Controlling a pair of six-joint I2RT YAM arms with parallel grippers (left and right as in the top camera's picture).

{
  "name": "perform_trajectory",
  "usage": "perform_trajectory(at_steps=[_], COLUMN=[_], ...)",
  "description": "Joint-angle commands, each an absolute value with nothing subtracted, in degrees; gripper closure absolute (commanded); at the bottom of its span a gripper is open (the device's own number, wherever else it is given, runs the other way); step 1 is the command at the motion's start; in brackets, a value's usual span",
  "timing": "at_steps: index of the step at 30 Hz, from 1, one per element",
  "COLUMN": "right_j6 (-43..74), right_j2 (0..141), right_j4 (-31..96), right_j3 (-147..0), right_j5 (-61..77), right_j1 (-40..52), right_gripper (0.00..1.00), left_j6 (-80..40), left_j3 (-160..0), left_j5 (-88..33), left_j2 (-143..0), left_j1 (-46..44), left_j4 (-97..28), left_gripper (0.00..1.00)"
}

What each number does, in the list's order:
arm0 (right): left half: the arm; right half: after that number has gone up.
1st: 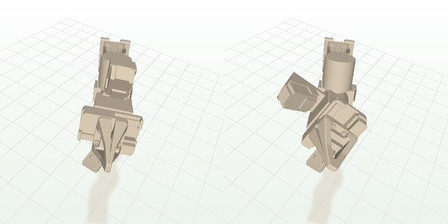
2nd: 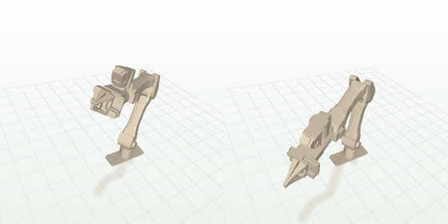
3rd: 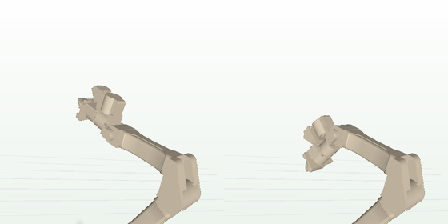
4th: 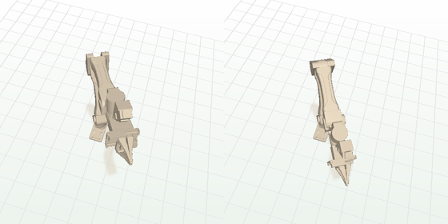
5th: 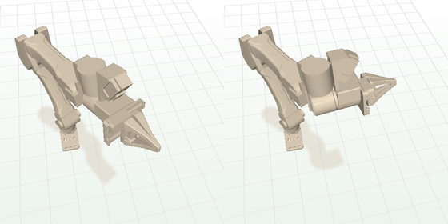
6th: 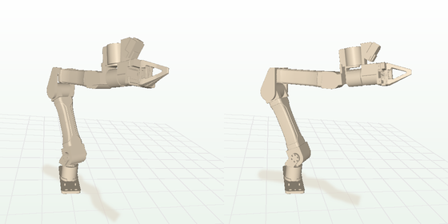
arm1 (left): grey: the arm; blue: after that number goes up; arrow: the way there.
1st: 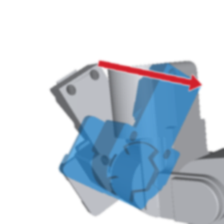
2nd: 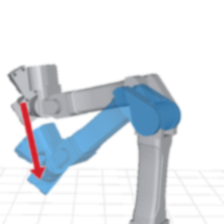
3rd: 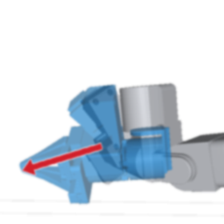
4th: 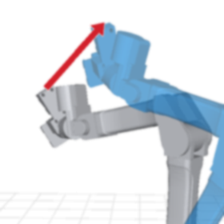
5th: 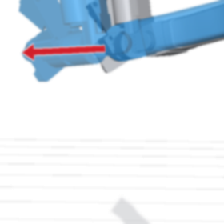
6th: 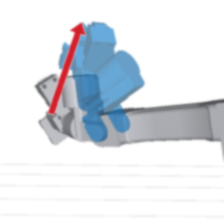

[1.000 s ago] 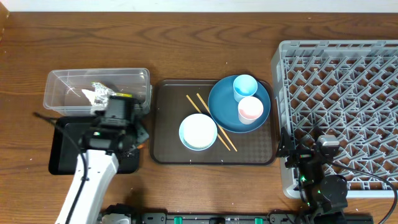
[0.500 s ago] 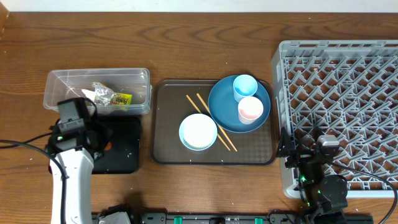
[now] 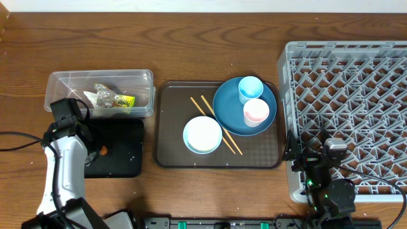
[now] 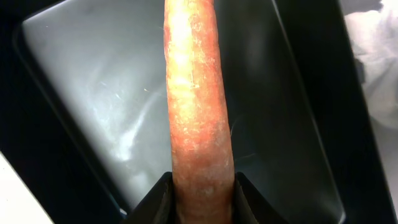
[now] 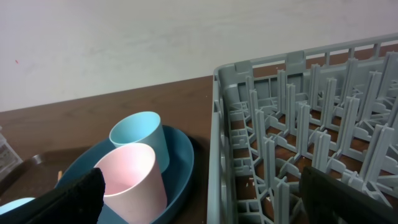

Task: Sort waste into correct bins and load items into the dishwasher rack
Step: 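Lower the carrot onto the black tray and open the left gripper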

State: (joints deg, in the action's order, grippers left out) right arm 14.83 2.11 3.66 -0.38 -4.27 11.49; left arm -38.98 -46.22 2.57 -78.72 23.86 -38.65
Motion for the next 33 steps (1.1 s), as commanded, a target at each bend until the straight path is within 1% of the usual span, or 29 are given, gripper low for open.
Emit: perform_trajectory(at_steps=[1,2,3,4,6,7,15,18,22,26,30,33], right_j6=[14.5,14.5,14.5,14.5,14.5,14.5,14.5,14.5,14.5,14.5,14.5,14.5], right_j2=[2.0,2.0,2.0,2.0,2.0,2.0,2.1,2.0,2.0,2.0,2.0,2.0], right_j4=[3.9,3.9,3.9,3.9,3.9,3.9,3.9,3.9,3.9,3.9,3.9,3.9], right_j3=[-0.3,-0.3,-0.3,-0.3,-0.3,-0.3,-0.3,-0.3,-0.3,-0.3,-0.3,-0.3], right_j5=[-4.3,-4.3,-4.3,-4.3,-4.3,-4.3,-4.3,-4.3,-4.3,-4.3,-4.3,-4.3], right_j1=[11.4,11.4,11.4,11.4,11.4,11.4,11.4,11.4,11.4,11.4,11.4,11.4], right_gripper=[0.01,0.01,0.01,0.01,0.01,0.01,0.01,0.01,0.01,0.01,0.01,0.01], left_j6=[-38.4,-38.4,-38.4,-38.4,-38.4,-38.2,-36.4,-32.8,-27.1,-26.5,-23.1,-22.4], left_j3=[-45.9,-45.9,-45.8,-45.9,-45.9,-45.9,-47.9,-48.4,-48.4,-48.4,-48.4,-48.4], left_j5=[3.7,3.7,3.7,3.7,3.7,3.7,2.9,-2.2,-12.1,-18.8,-26.0,-27.3], left_j2=[-78.7,-78.8,-78.8,-78.8,-78.8,-78.8,-74.1,-69.1,-61.9,-55.6,-52.0,-50.9], left_j1=[24.2,24.2,24.2,24.2,24.2,24.2,24.2,24.2,24.2,23.5,20.5,16.2], left_j4=[-38.2,-38.1,-38.0,-37.8,-37.8,-37.9,-40.4,-40.9,-42.2,-46.5,-52.6,-56.6], left_gripper=[0.83,0.83,0.77,0.68,0.53,0.51,0.49,0.49,0.49,0.49,0.48,0.48])
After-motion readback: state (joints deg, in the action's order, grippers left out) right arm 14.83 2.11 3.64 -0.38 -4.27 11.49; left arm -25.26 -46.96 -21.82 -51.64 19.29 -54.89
